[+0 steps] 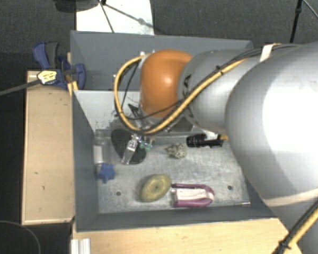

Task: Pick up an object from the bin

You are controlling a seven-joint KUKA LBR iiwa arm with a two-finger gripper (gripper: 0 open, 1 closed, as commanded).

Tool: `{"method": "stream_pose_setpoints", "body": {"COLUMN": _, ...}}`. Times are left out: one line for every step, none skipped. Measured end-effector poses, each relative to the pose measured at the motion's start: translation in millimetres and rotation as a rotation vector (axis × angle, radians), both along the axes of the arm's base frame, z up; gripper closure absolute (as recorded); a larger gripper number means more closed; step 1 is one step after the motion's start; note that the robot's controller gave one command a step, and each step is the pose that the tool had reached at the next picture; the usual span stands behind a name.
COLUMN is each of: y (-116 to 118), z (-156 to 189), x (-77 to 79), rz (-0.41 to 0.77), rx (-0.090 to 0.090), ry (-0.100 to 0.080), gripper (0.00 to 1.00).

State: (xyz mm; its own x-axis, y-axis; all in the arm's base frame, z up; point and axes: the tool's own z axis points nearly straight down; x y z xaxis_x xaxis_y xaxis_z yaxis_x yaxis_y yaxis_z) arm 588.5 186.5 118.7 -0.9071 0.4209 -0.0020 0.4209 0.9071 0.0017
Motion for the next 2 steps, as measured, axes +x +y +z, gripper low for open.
{"method": "stream_pose_setpoints", "body": {"y": -4.0, "z": -43.5, "x": 0.8, "rz": -0.169, "rx": 0.005, "ry": 0.002, "gripper": 0.00}}
{"method": "stream_pose_setpoints", "body": {"y": -3.1, "z": -41.7, "x": 1.0, "rz": -0.165, "rx": 0.002, "ry": 0.004, "gripper": 0.00}}
